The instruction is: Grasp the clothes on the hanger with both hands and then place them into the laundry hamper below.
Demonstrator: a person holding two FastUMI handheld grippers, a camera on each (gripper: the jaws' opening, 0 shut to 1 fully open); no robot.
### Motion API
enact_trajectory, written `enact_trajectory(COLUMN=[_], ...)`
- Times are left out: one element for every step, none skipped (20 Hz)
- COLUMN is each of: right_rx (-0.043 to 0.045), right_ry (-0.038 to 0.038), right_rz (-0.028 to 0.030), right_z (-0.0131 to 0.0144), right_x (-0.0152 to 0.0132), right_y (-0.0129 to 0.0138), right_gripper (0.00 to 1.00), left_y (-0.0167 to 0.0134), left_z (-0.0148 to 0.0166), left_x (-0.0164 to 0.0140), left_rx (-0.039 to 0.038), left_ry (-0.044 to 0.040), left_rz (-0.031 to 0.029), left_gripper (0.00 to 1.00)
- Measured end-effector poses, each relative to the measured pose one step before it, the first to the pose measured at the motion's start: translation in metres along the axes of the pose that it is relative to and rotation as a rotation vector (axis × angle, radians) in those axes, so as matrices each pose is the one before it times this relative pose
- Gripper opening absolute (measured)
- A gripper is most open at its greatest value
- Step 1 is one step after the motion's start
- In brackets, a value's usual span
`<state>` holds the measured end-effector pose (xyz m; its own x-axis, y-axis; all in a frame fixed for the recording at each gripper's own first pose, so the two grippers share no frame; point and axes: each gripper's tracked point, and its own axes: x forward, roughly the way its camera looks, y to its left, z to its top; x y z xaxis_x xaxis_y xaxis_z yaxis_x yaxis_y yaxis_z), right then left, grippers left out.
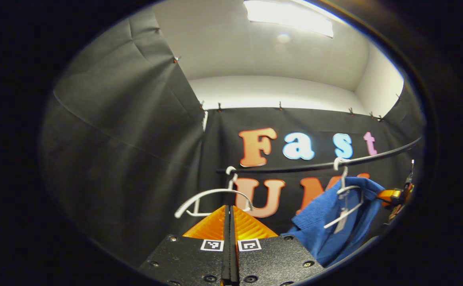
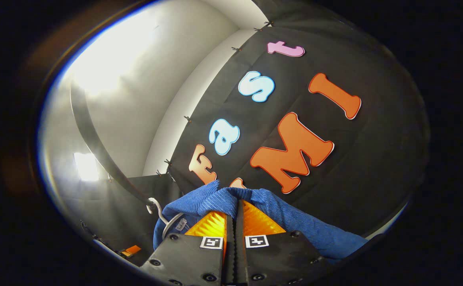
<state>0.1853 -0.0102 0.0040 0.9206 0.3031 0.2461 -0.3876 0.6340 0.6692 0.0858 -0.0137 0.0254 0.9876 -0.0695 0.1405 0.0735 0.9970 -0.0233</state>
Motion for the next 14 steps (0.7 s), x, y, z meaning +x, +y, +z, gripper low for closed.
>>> enact_trajectory(right_rx=[-0.00782,-0.00464,0.00021,0.00248,-0.00032,-0.00175,-0.00084,0.00064,0.00077,0.00016,0.00137,0.00351,0.00418,0.00335], right_ry=[0.00031,0.00241,0.00399,0.005,0.00501,0.00232,0.00361,0.00175,0.00459,0.0036,0.004,0.00367,0.00391,0.00148], right_rz=[-0.0049,-0.00245,-0.00265,-0.00192,-0.00217,-0.00245,-0.00033,0.00084,0.00359,0.00063,0.0002,0.00147,0.00253,0.00348], right_z=[-0.00121,-0.00168,-0.00088,-0.00234,-0.00137,-0.00063,-0.00072,-0.00015,-0.00031,-0.00055,-0.00134,-0.0017,-0.00159,-0.00079], right_x=[-0.00354,-0.0015,-0.00064,0.00052,0.00142,0.00173,-0.00191,0.0003,-0.00156,-0.00171,-0.00035,0.00086,-0.00206,0.0004], right_y=[-0.00315,-0.00249,-0.00126,-0.00132,0.00097,-0.00133,-0.00063,-0.00045,0.00046,-0.00129,-0.00075,0.00006,-0.00019,0.0002], right_gripper=[0.02,0.07,0.07,0.07,0.07,0.01,0.07,0.01,0.01,0.01,0.07,0.07,0.01,0.02], left_y=[-0.01542,-0.01145,-0.01747,-0.02003,-0.01493,-0.01153,-0.01129,-0.00683,-0.00178,0.00427,0.00447,0.00216,0.00187,0.00015], left_z=[-0.01323,-0.01208,-0.01234,-0.0138,-0.01437,-0.01131,-0.00782,-0.00382,-0.00228,-0.00152,-0.00178,-0.00447,-0.00454,-0.0048], left_x=[-0.00509,-0.00205,0.00128,0.00064,0.00111,0.00172,0.00225,0.003,0.00205,0.00224,0.0036,0.00446,0.00492,0.00566], left_rx=[-0.01136,-0.00983,-0.01549,-0.01584,-0.01276,-0.00958,-0.00525,0.00094,0.00717,0.01389,0.02165,0.03038,0.02867,0.02331], left_ry=[0.04363,0.04126,0.0377,0.03916,0.03914,0.03332,0.01843,0.00332,-0.00379,-0.00796,-0.00641,0.0035,0.0131,0.01405], left_rz=[-0.04212,-0.02903,-0.05054,-0.05392,-0.02921,-0.02882,-0.02241,-0.01527,0.01044,0.03053,0.02908,0.02396,0.02139,0.01769], left_gripper=[0.0,0.0,0.1,0.24,0.39,0.54,0.68,0.7,0.8,0.88,0.99,0.96,0.94,0.94])
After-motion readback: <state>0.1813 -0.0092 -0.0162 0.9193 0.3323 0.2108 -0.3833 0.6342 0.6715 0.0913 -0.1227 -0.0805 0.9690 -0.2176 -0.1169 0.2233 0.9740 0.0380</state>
